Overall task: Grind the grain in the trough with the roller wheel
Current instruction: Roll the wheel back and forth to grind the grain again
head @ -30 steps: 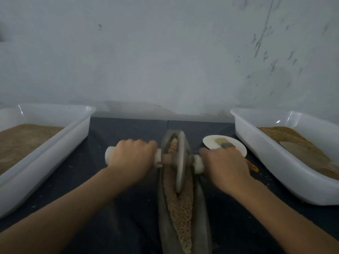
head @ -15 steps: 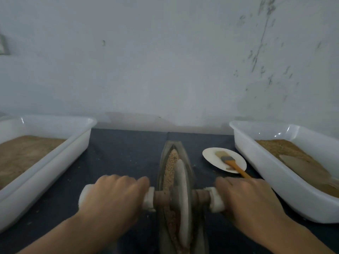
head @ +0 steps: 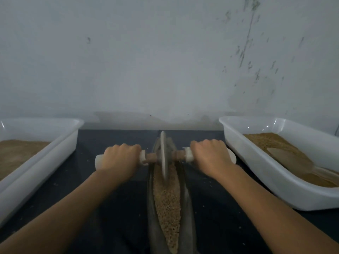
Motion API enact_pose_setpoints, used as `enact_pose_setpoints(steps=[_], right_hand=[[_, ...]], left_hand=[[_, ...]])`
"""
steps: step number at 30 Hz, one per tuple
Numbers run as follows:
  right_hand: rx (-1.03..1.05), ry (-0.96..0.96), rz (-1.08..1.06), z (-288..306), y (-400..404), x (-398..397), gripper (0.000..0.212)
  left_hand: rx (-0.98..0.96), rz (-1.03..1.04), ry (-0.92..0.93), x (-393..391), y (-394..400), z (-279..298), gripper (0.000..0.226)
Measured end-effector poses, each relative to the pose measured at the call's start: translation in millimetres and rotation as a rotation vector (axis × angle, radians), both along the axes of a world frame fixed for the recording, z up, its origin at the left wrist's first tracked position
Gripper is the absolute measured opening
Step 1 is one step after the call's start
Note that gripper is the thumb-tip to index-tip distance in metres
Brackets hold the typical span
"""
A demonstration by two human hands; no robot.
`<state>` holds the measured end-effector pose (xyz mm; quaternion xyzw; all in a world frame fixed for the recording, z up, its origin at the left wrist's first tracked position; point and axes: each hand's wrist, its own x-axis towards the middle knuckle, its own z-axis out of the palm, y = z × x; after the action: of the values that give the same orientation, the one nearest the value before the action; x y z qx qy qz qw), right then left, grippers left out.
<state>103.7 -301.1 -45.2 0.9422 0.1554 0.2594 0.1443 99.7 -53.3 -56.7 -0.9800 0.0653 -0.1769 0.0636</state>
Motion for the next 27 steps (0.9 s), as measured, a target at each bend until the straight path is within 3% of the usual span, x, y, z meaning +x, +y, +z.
enact_pose_setpoints(steps=[9,13,16,20,24,27], right_hand=[[0.042,0.498,-0.002,5.0,-17.8,-115.0,0.024],[0.024,0.299,0.026,0.1,-13.4,-86.8,0.033],[0.071,0.146,0.004,-9.5,-7.7,-35.1,0.027],[0.147,0.107,-0.040,-18.7,-3.6,10.4,0.022],[0.188,0.155,-0.015,-26.1,-11.3,-13.0,0.022],[0.042,0.096,0.104,-19.2,-17.9,-60.0,0.035]], left_hand=[[0.129,-0.071,0.185,-119.0,9.9,11.2,0.028],[0.136,-0.011,0.081,-85.5,2.5,6.7,0.028],[0.086,0.012,-0.019,-33.6,-0.5,1.4,0.018],[0.122,0.009,-0.075,7.4,-7.3,12.4,0.018],[0.194,-0.019,-0.138,-11.0,-10.0,7.7,0.026],[0.083,-0.019,-0.075,-60.7,-1.0,-3.4,0.036]])
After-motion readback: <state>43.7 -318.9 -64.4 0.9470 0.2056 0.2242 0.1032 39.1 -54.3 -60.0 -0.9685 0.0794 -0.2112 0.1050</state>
